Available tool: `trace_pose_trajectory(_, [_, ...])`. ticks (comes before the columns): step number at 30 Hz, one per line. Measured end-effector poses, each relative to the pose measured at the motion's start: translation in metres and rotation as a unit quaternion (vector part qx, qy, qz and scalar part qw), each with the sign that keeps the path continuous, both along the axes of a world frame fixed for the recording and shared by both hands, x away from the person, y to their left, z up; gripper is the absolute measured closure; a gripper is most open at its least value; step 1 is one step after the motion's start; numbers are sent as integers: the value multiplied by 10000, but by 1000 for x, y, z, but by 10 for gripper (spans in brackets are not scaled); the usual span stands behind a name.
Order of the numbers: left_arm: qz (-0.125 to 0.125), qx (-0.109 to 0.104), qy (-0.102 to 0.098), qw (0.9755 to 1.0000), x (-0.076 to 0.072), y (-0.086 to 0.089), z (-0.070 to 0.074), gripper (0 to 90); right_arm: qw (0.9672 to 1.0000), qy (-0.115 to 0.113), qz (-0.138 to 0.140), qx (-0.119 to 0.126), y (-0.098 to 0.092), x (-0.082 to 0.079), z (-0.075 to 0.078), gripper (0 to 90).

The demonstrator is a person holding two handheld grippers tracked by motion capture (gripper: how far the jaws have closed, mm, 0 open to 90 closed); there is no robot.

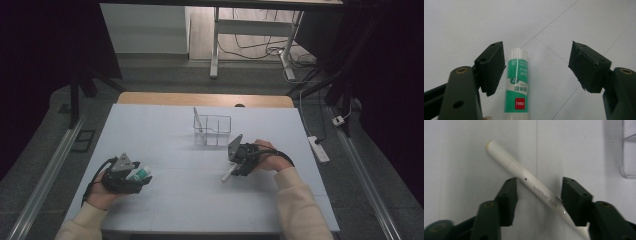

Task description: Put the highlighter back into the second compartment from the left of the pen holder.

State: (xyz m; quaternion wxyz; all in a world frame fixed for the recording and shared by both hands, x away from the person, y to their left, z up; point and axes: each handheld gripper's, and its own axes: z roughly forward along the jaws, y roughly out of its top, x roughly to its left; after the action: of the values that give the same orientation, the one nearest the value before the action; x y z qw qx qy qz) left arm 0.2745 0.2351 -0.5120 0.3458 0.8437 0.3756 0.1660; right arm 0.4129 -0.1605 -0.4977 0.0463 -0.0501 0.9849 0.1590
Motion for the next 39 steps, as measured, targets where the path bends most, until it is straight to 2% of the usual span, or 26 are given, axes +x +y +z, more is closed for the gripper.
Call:
trace_pose_trajectory(4, [-2, 9, -3, 10000, 0, 0, 0, 287, 9997, 226, 66, -47, 0, 0, 1, 629])
trace_pose_trajectory(6, [2, 5, -6, 10000, 0, 0, 0, 287, 9991, 408, 84, -46, 0, 0, 0, 711])
trace_pose_trajectory(8, [3, 3, -8, 10000, 0, 0, 0, 287, 9990, 422, 127, -68, 0, -1, 0, 767])
trace_pose_trajectory(15, [10, -2, -18, 10000, -1, 1, 0, 287, 9990, 441, 78, -82, 0, -1, 1, 779])
trace_pose_trajectory(18, [12, -4, -17, 10000, 0, 1, 0, 287, 9993, 375, 2, -85, 0, -1, 3, 780])
trace_pose_trajectory(23, [15, -11, -22, 10000, 0, 1, 1, 287, 9989, 408, -189, 166, -3, 0, 9, 780])
trace_pose_trajectory(24, [18, -13, -23, 10000, 0, 1, 0, 287, 9990, 363, -244, 128, -3, 0, 11, 780])
trace_pose_trajectory(27, [17, -12, -26, 10000, -1, 1, 1, 287, 9987, 295, -335, 256, -4, 2, 15, 780])
trace_pose_trajectory(31, [18, -8, -26, 10000, -1, 1, 1, 287, 9963, 309, -657, 470, -7, 4, 22, 781])
trace_pose_trajectory(36, [26, -15, -30, 10000, -1, 1, 1, 287, 9928, 313, -866, 770, -9, 7, 29, 780])
trace_pose_trajectory(37, [22, -13, -28, 10000, -1, 1, 1, 287, 9923, 308, -823, 871, -9, 8, 30, 780])
trace_pose_trajectory(39, [12, 0, -31, 10000, -1, 1, 1, 287, 9900, 346, -941, 996, -10, 8, 32, 780])
